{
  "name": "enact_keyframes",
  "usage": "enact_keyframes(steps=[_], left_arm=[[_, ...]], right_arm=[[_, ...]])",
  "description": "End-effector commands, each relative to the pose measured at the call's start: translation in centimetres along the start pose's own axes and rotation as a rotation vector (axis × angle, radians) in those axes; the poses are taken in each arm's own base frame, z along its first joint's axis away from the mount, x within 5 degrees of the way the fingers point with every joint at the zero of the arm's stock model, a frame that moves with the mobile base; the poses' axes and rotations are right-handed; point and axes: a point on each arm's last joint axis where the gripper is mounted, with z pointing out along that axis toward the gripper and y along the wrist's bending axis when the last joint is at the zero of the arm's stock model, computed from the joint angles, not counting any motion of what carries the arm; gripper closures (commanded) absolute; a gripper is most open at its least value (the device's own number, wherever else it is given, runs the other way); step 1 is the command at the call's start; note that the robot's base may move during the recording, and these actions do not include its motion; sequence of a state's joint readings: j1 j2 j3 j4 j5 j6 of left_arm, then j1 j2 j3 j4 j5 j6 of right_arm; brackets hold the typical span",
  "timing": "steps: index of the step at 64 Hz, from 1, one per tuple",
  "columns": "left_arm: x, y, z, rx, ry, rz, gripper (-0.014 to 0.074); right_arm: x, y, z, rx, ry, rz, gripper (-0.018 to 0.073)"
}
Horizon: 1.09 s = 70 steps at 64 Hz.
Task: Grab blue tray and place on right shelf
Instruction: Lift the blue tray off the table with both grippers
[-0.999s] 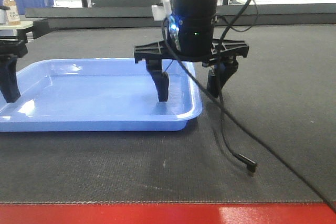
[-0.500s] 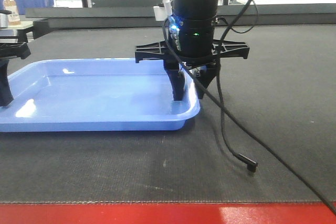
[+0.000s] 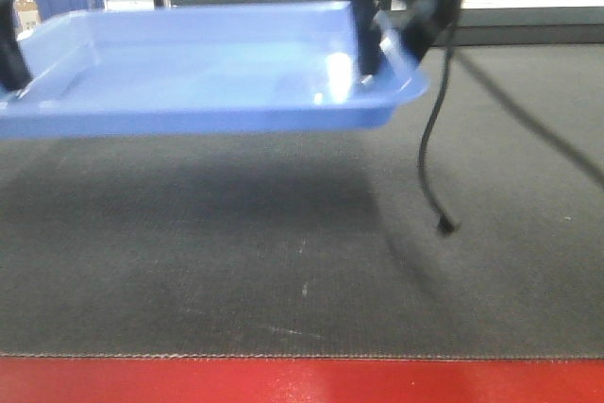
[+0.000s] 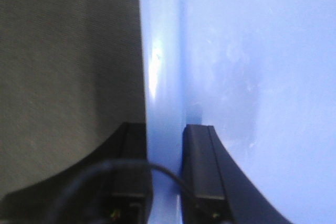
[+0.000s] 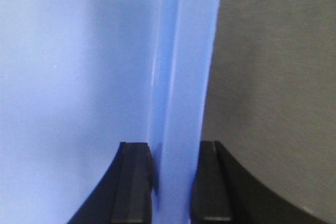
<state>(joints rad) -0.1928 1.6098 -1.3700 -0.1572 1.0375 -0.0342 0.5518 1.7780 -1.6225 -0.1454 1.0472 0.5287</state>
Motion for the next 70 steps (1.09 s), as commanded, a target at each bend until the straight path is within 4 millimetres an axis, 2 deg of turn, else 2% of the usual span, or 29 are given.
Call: enact_keyframes(steps=[1, 10, 22, 31, 38, 57, 70], left_arm=[[0.4, -2.2, -3.4, 0.036, -0.084, 0.041, 0.0638], [1.6, -4.3, -4.7, 0.067, -0.073, 0.079, 0.0638], [3.5, -6.3, -6.1, 0.104, -0.075, 0.125, 0.0638], [5.3, -6.8, -6.2, 0.112, -0.051, 0.136, 0.0638], [6.7, -7.4, -6.8, 0.126, -0.037, 0.151, 0.0638], [8.8, -8.7, -10.4, 0.186, -0.108, 0.185, 0.0638], [8.9, -8.5, -13.5, 0.188, -0.166, 0.198, 0.0638]], right_arm=[[0.0, -1.3, -5.0, -0.04, -0.126, -0.024, 0.05], [2.3, -3.5, -7.3, 0.004, -0.135, -0.036, 0.05], [5.6, -5.3, -9.1, 0.022, -0.116, -0.038, 0.05], [7.5, -6.4, -10.5, 0.017, -0.128, -0.034, 0.05], [8.8, -7.2, -12.3, 0.01, -0.149, -0.026, 0.05], [10.4, -8.4, -16.0, -0.027, -0.227, -0.005, 0.05], [10.6, -8.6, -16.2, -0.027, -0.229, -0.003, 0.05]])
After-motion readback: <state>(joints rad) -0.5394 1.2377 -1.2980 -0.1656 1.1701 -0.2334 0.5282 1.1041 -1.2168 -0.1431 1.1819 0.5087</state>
